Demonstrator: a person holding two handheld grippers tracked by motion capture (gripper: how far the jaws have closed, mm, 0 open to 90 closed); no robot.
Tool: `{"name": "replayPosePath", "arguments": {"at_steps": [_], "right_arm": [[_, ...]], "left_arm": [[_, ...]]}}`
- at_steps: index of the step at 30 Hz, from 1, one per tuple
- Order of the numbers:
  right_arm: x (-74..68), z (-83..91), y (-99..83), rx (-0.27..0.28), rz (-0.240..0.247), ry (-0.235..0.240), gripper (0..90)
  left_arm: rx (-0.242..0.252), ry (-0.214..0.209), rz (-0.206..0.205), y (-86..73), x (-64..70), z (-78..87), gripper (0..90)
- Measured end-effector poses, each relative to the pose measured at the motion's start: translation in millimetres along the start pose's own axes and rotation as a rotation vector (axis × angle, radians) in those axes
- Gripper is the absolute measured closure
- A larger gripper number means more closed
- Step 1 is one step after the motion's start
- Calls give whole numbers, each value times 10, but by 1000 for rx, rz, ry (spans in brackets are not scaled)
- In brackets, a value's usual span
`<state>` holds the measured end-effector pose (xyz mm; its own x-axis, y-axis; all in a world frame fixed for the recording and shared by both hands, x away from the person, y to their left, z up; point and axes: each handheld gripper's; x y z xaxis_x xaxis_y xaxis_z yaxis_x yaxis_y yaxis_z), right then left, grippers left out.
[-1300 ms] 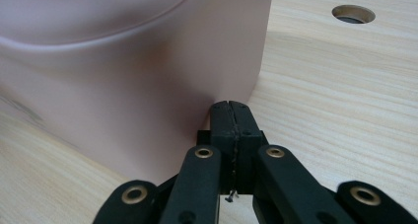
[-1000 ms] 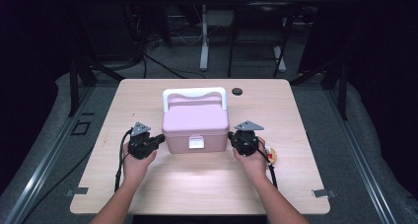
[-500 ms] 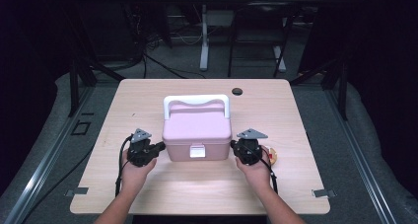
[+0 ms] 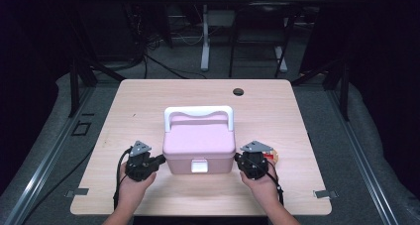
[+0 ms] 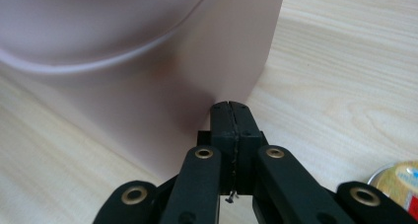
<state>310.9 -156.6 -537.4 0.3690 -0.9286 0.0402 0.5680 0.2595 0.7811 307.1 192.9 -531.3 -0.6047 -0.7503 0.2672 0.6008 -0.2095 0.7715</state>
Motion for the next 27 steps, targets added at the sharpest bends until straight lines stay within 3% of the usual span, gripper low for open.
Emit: {"name": "replayPosePath", "arguments": {"at_steps": [7, 11, 13, 18, 20, 23, 27], "right_arm": [[-34, 177, -114, -24, 4, 24, 900], [-90, 259, -165, -18, 55, -2, 900], [-113, 293, -184, -20, 71, -6, 900], [-105, 322, -196, -35, 61, 24, 900], [-109, 332, -198, -32, 91, 23, 900], [-115, 340, -199, -32, 111, 26, 900], [-111, 363, -208, -36, 139, 61, 900]], "left_arm": [[-23, -39, -4, -114, 127, 116, 900], [-52, -42, -28, -140, 186, 172, 900], [-66, -50, -46, -158, 201, 205, 900], [-61, -76, -38, -180, 176, 226, 900], [-62, -85, -42, -185, 164, 233, 900], [-74, -76, -94, -189, 180, 251, 900], [-78, -70, -110, -185, 164, 259, 900]]}}
Point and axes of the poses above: each handheld gripper's, and its own axes: z roughly backward along the jaws, y roughly out of its top, x roughly to its right, and after that the axes turned 9 degrees about -y, right-handed
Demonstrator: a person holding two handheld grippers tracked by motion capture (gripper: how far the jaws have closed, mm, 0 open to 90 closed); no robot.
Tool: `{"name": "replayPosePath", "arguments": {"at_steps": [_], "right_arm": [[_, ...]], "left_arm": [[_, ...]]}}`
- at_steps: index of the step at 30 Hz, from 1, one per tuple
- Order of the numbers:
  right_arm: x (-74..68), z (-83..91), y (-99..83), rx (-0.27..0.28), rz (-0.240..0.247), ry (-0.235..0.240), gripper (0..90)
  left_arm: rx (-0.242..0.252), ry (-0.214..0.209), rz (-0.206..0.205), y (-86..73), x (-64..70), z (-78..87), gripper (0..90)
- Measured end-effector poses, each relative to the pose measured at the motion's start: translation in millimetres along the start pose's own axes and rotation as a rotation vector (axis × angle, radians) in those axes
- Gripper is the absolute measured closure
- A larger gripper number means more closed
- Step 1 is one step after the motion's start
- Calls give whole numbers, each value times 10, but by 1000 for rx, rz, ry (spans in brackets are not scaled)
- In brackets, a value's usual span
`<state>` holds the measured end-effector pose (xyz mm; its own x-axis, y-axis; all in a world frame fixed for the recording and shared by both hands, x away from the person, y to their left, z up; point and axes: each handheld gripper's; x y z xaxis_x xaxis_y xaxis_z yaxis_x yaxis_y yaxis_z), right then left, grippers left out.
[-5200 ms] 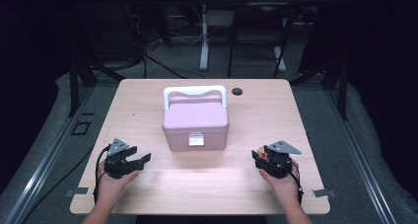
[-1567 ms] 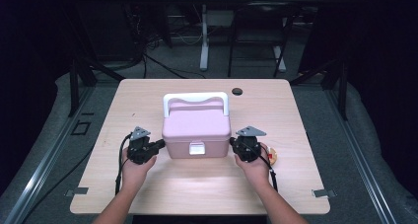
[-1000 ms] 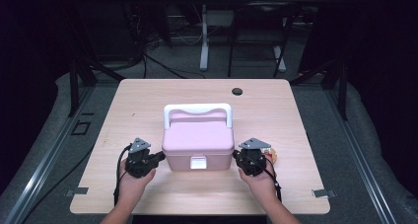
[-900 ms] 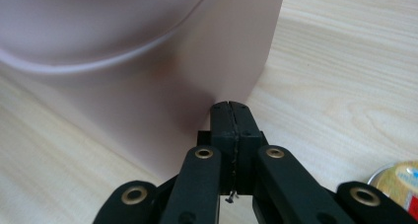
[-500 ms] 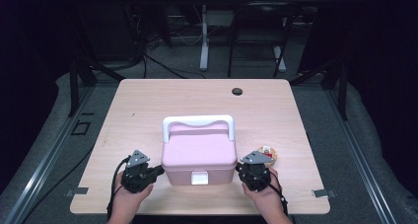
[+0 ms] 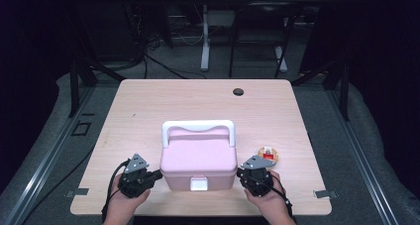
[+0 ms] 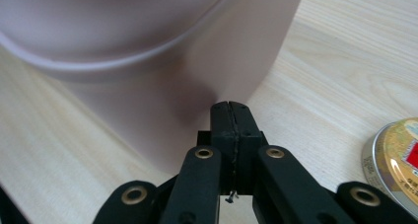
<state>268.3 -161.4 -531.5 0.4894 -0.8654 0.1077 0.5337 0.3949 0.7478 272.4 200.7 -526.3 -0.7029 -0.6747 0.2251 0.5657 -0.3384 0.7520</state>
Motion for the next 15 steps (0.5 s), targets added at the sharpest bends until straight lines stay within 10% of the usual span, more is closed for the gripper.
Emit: {"name": "replayPosePath", "arguments": {"at_steps": [15], "right_arm": [[36, 47, 1, -34, 45, 80, 900]], "left_arm": [[-43, -93, 6, -6, -61, 66, 900]]}}
Point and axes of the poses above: each handheld gripper's, and its own axes: z roughly backward along the jaws, y roughly out of its top, x roughly to its right, and after that the axes turned 9 degrees about -y, right-handed
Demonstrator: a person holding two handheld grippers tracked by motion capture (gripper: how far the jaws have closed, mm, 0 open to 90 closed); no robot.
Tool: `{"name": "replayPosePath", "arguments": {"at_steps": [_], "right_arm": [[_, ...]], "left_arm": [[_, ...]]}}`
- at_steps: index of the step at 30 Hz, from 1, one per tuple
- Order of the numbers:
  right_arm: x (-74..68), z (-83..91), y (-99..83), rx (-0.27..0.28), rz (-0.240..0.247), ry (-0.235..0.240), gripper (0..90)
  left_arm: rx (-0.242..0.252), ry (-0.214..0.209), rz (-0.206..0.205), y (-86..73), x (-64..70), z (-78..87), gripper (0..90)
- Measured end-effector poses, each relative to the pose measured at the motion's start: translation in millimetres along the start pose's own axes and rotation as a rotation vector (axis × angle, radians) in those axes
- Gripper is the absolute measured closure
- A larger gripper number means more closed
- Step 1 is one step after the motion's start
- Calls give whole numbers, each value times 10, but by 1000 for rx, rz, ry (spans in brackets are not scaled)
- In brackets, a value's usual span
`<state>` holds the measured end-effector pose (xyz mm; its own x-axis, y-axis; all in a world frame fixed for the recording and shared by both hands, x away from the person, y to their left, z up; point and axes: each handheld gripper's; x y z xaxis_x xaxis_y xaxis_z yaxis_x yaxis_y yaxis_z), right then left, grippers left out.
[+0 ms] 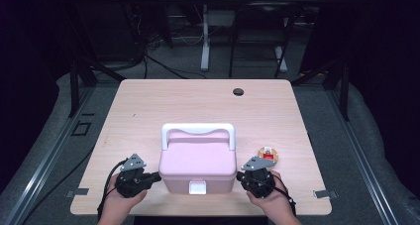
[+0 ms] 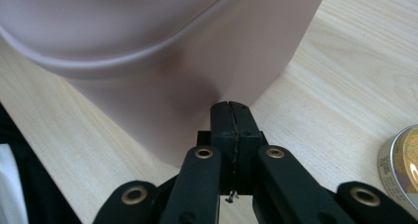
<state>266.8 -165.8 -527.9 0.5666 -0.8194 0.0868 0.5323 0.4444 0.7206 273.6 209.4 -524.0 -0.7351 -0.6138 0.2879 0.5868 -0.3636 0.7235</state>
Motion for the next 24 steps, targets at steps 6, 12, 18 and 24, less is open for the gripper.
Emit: {"name": "replayPosePath", "arguments": {"at_steps": [6, 12, 18, 24], "right_arm": [[14, 15, -11, -21, -14, 22, 900], [67, 5, -33, -5, -54, 32, 865], [173, 50, -26, 36, -106, 11, 808], [246, 171, 76, 71, -108, 8, 739]], "left_arm": [[2, -3, 9, -14, 17, 8, 900], [56, -4, 51, -6, -12, 65, 876], [93, 23, 61, 28, -62, 158, 802], [99, 23, 73, 154, -95, 306, 664]]}}
Point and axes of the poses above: each handheld gripper's, and its own axes: z roughly backward along the jaws, y roughly out of its top, x roughly to its right, and after that the axes turned 9 degrees about -y, right-handed
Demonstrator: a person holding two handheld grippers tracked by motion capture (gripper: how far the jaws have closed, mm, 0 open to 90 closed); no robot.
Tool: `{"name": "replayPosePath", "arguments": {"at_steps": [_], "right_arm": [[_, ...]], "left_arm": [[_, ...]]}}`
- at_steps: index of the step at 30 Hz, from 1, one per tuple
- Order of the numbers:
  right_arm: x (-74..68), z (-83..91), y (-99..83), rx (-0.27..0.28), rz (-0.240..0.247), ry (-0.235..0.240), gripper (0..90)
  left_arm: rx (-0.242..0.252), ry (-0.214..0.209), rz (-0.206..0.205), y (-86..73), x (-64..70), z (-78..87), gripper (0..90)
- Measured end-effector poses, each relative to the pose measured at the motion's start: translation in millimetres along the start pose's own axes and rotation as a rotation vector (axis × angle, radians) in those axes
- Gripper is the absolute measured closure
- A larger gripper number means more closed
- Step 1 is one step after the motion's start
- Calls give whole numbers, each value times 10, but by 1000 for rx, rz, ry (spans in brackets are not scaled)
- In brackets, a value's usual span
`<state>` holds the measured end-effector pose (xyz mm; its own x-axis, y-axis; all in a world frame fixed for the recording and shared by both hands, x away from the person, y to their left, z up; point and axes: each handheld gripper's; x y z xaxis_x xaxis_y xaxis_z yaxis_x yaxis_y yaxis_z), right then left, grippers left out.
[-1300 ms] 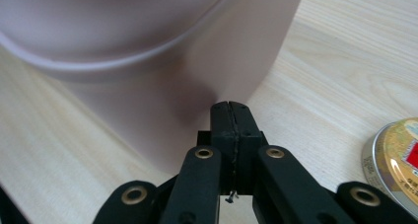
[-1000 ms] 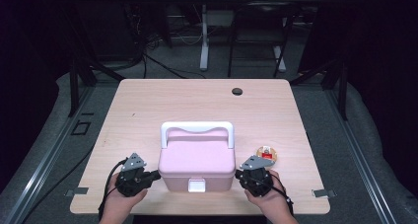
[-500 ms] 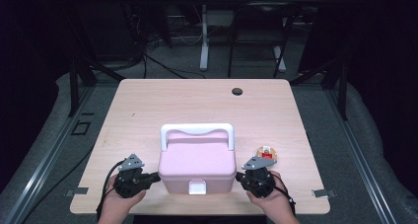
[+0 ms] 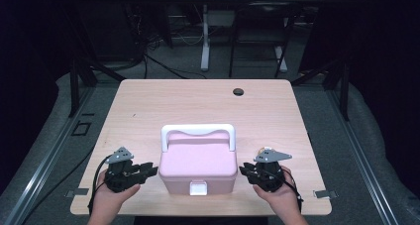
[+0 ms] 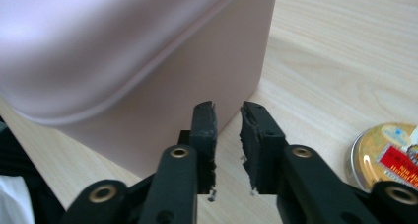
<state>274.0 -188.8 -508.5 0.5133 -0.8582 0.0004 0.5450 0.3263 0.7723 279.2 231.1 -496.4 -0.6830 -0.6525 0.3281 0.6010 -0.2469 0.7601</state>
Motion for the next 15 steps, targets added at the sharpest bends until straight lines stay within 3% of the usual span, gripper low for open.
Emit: {"name": "replayPosePath", "arguments": {"at_steps": [5, 7, 9, 15], "right_arm": [[29, 170, 218, 48, 18, -12, 689], [37, 237, 325, 42, 14, -1, 654], [30, 280, 403, 55, 15, -14, 646], [36, 342, 638, 71, -4, -5, 541]], "left_arm": [[27, -9, 0, 206, 10, 139, 595], [48, -27, 0, 281, 29, 169, 585], [60, -61, 17, 398, 43, 170, 572], [65, -76, 2, 650, 101, 139, 508]]}}
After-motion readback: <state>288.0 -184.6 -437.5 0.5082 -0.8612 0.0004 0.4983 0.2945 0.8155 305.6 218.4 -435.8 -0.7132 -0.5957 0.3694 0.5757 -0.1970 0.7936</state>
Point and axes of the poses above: each handheld gripper's, and its own axes: z roughly backward along the jaws, y roughly out of its top, x roughly to its right, and after that the axes turned 9 degrees about -y, right-handed
